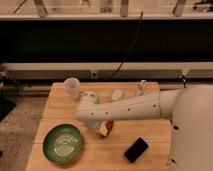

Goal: Drag the ceramic bowl in a circle

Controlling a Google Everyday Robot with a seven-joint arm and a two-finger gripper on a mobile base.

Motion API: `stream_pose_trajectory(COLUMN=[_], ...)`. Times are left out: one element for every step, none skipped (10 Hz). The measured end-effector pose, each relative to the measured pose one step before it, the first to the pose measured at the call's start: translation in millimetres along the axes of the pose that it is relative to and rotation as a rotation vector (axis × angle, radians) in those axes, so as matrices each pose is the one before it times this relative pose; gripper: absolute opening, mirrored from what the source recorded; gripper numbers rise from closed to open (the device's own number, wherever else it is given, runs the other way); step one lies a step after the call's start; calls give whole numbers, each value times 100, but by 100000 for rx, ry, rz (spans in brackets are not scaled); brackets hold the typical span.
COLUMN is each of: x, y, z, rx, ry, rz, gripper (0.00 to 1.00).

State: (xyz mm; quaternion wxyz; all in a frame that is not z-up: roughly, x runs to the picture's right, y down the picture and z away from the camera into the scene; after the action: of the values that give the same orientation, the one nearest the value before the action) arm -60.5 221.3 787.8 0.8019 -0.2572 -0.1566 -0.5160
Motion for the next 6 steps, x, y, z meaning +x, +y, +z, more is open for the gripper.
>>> stream_pose_trajectory(x=[-60, -101, -161, -343, -586, -452], y=[-655, -488, -436, -531, -657, -318], z=[-235, -253, -299, -410, -449, -392], rx=[1426, 920, 912, 998, 1346, 1109], ry=[-860, -390, -293, -405, -546, -520], rz=[-761, -1076, -1050, -1411, -2086, -1495], gripper=[80, 80, 80, 80, 80, 80])
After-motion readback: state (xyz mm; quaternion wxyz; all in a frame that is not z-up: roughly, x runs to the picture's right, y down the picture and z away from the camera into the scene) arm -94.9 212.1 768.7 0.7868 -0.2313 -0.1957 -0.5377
